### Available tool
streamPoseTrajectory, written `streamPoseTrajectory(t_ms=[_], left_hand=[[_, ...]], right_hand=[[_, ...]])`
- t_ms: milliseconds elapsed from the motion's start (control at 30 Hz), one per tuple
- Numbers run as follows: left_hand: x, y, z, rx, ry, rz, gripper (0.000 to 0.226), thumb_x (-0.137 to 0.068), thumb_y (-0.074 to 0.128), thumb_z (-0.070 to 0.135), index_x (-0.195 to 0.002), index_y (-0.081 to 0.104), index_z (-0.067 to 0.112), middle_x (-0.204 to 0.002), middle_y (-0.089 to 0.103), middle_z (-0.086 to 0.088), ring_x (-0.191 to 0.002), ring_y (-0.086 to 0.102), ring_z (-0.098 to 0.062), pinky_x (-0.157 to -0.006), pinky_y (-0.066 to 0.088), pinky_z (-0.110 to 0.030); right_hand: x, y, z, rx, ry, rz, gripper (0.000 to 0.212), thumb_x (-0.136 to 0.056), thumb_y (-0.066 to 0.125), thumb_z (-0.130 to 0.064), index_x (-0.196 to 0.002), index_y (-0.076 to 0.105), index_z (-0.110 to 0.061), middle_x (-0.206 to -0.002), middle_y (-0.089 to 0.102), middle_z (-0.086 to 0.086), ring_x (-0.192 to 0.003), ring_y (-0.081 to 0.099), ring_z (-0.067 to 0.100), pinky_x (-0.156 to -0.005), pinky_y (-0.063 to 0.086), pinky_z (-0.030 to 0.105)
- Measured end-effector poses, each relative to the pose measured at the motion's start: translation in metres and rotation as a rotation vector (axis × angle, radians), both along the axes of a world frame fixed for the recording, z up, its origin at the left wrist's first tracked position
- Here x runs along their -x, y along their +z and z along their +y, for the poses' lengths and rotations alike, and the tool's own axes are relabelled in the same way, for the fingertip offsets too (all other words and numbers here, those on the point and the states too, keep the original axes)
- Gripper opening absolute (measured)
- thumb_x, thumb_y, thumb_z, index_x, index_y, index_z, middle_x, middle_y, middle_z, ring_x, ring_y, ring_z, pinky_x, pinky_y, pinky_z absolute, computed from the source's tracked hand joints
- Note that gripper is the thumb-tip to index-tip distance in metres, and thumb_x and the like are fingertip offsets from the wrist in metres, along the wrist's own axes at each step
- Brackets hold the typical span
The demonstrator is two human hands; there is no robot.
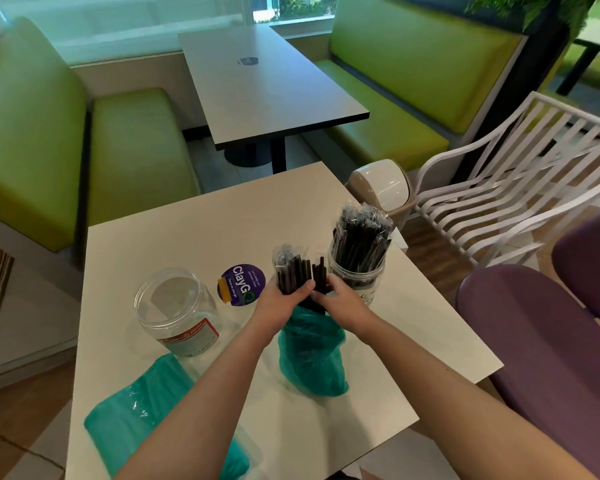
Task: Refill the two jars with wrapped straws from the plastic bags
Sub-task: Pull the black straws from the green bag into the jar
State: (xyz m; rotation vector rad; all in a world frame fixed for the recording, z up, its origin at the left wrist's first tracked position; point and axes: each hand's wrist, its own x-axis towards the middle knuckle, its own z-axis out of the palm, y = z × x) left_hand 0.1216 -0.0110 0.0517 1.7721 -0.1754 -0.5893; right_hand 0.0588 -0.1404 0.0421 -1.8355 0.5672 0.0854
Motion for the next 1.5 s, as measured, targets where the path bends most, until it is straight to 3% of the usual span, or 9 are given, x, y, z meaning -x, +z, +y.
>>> streamPoseTrajectory(t_ms=[133,367,500,700,900,1100,1200,1300,1500], left_hand=[[0.0,0.002,-0.001,0.003,0.022,0.003,0.044,-0.083,0.074,0.036,-0.122,0.06,0.019,-0.111,0.067,0.003,-0.099,0.061,-0.011,-0.076,0.045,-0.017],[0.002,0.004,-0.006,0.059,0.051,0.05,0.033,-0.082,0.077,0.027,-0.111,0.063,0.021,-0.101,0.069,0.004,-0.097,0.064,-0.012,-0.076,0.048,-0.021],[0.001,0.005,-0.007,0.054,0.041,0.037,0.036,-0.081,0.077,0.03,-0.112,0.063,0.021,-0.103,0.069,0.004,-0.096,0.063,-0.01,-0.076,0.047,-0.021],[0.002,0.003,-0.008,0.038,0.03,0.009,0.043,-0.083,0.075,0.034,-0.121,0.064,0.016,-0.11,0.07,0.001,-0.1,0.064,-0.012,-0.075,0.047,-0.018],[0.002,0.007,-0.012,0.074,0.043,0.033,0.039,-0.083,0.076,0.031,-0.118,0.066,0.017,-0.107,0.071,0.001,-0.098,0.065,-0.011,-0.075,0.049,-0.019],[0.003,0.008,-0.016,0.081,0.007,0.052,0.031,-0.085,0.074,0.03,-0.113,0.067,0.019,-0.104,0.071,0.003,-0.095,0.064,-0.006,-0.075,0.048,-0.018],[0.004,0.008,-0.016,0.076,0.009,0.039,0.025,-0.086,0.073,0.03,-0.107,0.07,0.018,-0.101,0.071,0.003,-0.094,0.064,-0.008,-0.073,0.047,-0.017],[0.004,0.008,-0.017,0.06,0.026,0.018,0.022,-0.087,0.072,0.029,-0.105,0.07,0.017,-0.096,0.07,0.004,-0.088,0.064,-0.006,-0.071,0.046,-0.017],[0.002,0.007,-0.018,-0.044,0.022,-0.081,0.018,-0.086,0.072,0.032,-0.102,0.067,0.024,-0.092,0.066,0.011,-0.083,0.059,0.0,-0.065,0.041,-0.015]], right_hand=[[0.002,0.007,-0.003,-0.026,-0.007,-0.031,0.036,-0.099,0.053,-0.018,-0.134,0.048,-0.015,-0.12,0.057,-0.003,-0.113,0.051,0.011,-0.09,0.037,0.023],[0.003,0.003,-0.004,0.009,0.036,-0.082,0.035,-0.09,0.068,-0.023,-0.124,0.062,-0.016,-0.114,0.068,0.001,-0.107,0.063,0.015,-0.094,0.052,0.034],[0.004,0.003,-0.003,-0.017,0.024,-0.122,0.034,-0.089,0.069,-0.023,-0.122,0.064,-0.02,-0.113,0.069,-0.003,-0.105,0.063,0.011,-0.094,0.051,0.032],[0.01,0.012,-0.004,-0.079,0.017,-0.132,0.035,-0.097,0.058,-0.022,-0.131,0.056,-0.024,-0.122,0.064,-0.008,-0.113,0.058,0.006,-0.085,0.043,0.011],[0.013,0.014,-0.003,-0.106,0.018,-0.151,0.037,-0.094,0.063,-0.024,-0.129,0.055,-0.029,-0.123,0.063,-0.01,-0.116,0.056,0.005,-0.1,0.044,0.023],[0.016,0.02,-0.004,-0.086,0.003,-0.155,0.035,-0.097,0.058,-0.022,-0.131,0.053,-0.028,-0.118,0.059,-0.014,-0.107,0.053,-0.001,-0.079,0.041,0.0],[0.015,0.02,-0.007,-0.1,-0.04,-0.135,0.036,-0.099,0.054,-0.025,-0.135,0.048,-0.029,-0.126,0.057,-0.01,-0.121,0.053,0.008,-0.101,0.042,0.02],[0.014,0.02,-0.01,-0.068,-0.115,-0.137,0.042,-0.1,0.052,-0.026,-0.141,0.042,-0.023,-0.132,0.054,-0.006,-0.126,0.05,0.014,-0.109,0.039,0.032],[0.003,0.05,-0.023,0.101,-0.243,-0.233,0.025,-0.1,0.049,-0.03,-0.122,0.048,-0.017,-0.1,0.068,-0.004,-0.103,0.061,0.017,-0.094,0.046,0.036]])
